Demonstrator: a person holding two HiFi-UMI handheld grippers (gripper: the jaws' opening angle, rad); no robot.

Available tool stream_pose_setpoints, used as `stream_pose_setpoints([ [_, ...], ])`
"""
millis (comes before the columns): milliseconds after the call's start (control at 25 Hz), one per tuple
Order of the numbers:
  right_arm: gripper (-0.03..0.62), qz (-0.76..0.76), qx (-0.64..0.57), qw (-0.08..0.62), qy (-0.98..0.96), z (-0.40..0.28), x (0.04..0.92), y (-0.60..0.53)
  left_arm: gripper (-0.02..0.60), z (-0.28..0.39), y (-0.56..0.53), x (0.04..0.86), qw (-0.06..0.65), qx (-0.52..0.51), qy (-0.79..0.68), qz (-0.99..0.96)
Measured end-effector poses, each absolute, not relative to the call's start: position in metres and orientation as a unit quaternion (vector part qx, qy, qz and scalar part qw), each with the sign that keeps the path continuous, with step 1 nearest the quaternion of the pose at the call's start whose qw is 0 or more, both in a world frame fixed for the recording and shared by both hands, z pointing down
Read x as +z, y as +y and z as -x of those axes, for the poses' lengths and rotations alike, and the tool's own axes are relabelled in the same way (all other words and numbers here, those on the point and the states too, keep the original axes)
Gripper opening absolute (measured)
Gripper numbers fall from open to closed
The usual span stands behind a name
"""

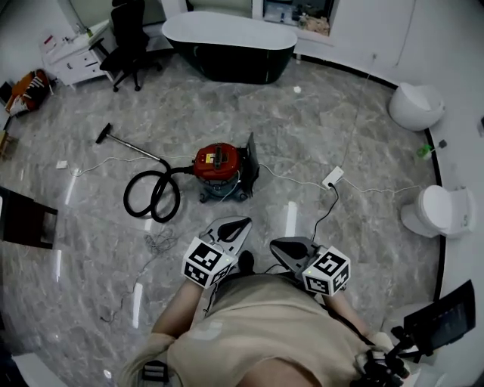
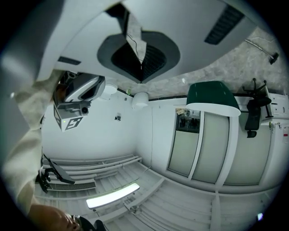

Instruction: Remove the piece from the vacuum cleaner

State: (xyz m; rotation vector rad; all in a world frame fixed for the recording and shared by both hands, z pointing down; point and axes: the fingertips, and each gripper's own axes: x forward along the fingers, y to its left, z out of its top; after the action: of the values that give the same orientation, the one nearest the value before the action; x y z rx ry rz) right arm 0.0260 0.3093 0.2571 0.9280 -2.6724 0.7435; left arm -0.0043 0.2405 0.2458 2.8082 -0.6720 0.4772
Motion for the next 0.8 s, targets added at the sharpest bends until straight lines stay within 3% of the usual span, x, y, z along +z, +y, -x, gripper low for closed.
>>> stream_pose_setpoints([
  [240, 0.000, -0.315, 0.258, 0.130, -0.904, -0.002, 0.277, 0.257, 0.003, 0.038, 0.192, 0.266, 0.098, 0.170, -0.235, -0.952],
  [600, 0.000, -0.293, 0.258, 0.174, -0.904, 0.029, 0.265, 0.220, 0.003, 0.094, 0.173, 0.268, 0.150, 0.167, -0.283, -0.932],
  [800, 0.000, -0.280, 0.261, 0.183, -0.906, 0.034, 0.266, 0.197, 0.003, 0.095, 0.149, 0.262, 0.151, 0.169, -0.292, -0.929],
])
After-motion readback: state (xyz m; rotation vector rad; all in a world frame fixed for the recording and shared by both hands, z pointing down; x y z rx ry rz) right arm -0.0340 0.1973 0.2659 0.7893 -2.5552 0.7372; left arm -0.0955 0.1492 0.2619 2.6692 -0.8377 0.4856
